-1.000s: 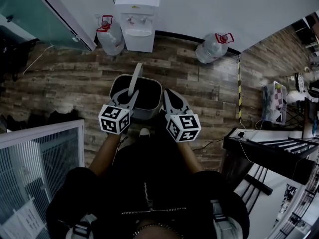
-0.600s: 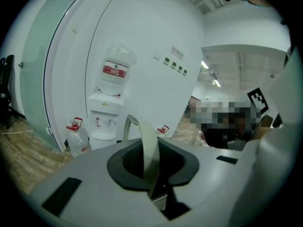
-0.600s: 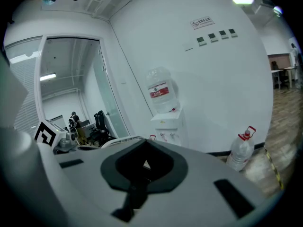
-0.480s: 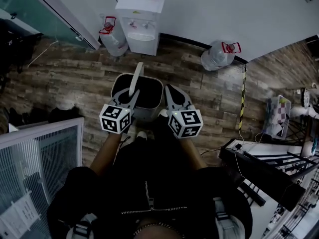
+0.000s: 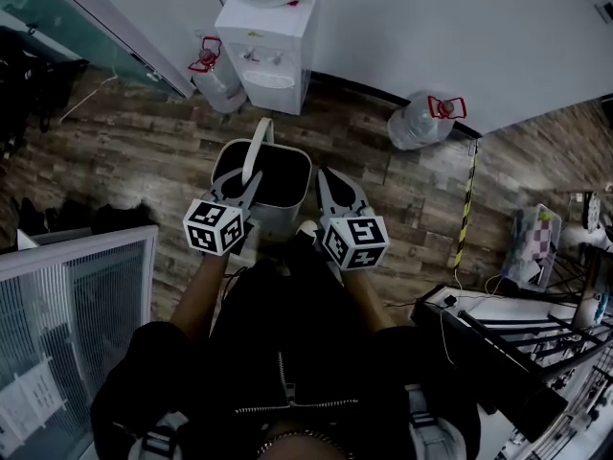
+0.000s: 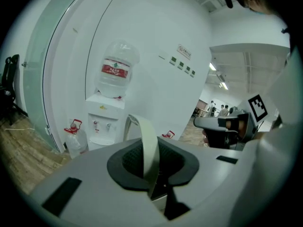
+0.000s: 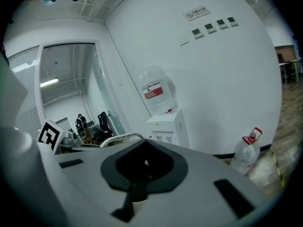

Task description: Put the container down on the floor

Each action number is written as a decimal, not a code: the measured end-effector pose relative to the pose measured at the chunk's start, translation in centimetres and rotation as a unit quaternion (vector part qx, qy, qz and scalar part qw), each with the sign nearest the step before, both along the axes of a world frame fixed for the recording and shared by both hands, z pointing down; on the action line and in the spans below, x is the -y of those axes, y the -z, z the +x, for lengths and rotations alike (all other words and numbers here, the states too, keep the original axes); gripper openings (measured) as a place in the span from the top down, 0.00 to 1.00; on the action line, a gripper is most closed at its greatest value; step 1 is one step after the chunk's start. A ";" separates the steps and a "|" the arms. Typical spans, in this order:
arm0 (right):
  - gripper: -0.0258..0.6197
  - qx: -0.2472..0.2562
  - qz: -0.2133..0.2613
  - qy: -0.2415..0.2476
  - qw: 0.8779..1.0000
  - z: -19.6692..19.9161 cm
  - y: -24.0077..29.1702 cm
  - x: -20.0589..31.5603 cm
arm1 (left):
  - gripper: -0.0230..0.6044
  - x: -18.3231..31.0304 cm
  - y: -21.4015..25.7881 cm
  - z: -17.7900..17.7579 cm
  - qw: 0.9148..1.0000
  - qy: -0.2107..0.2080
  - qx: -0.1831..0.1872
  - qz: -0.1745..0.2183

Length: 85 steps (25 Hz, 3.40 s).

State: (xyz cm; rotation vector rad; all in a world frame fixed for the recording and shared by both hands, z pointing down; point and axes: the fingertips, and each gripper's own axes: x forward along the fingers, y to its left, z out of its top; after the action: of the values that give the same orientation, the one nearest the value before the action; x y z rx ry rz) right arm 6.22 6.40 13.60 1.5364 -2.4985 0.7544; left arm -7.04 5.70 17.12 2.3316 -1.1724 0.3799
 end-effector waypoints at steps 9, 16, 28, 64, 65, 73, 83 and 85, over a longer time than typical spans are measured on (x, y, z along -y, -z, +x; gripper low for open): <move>0.95 0.013 -0.009 -0.017 1.000 4.2 -1.9 1.2 | 0.88 2.9 -0.6 1.7 1.000 0.010 0.008 -0.011; 0.95 0.015 -0.017 -0.019 1.000 4.7 -2.6 1.7 | 0.88 5.2 -0.9 2.0 1.000 0.006 0.007 -0.009; 0.95 -0.016 -0.027 -0.010 0.999 4.2 -3.9 5.5 | 0.88 10.6 -3.9 1.9 1.000 -0.001 -0.004 -0.020; 0.95 -0.031 -0.078 0.022 0.996 0.8 -22.2 19.9 | 0.88 25.5 -23.8 -1.5 0.999 -0.015 0.009 -0.030; 0.94 -0.031 -0.076 0.022 0.996 0.8 -23.1 20.1 | 0.88 25.7 -24.5 -1.6 1.000 -0.013 0.008 -0.027; 0.94 -0.030 -0.051 0.028 0.998 0.7 -31.2 21.0 | 0.88 26.6 -30.3 -2.7 1.000 0.007 0.004 -0.007; 0.95 -0.031 -0.012 0.031 0.999 0.7 -41.9 23.4 | 0.88 27.8 -38.0 -4.2 1.000 0.011 -0.007 0.007; 0.95 -0.030 -0.003 0.033 0.999 0.7 -44.0 23.9 | 0.88 28.2 -39.8 -4.4 1.000 0.011 -0.008 0.016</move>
State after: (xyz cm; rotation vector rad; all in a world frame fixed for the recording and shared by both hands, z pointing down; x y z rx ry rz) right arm 6.91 -17.55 57.57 1.4450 -2.4872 0.6945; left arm -11.49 -22.52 56.90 2.3431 -1.2024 0.3363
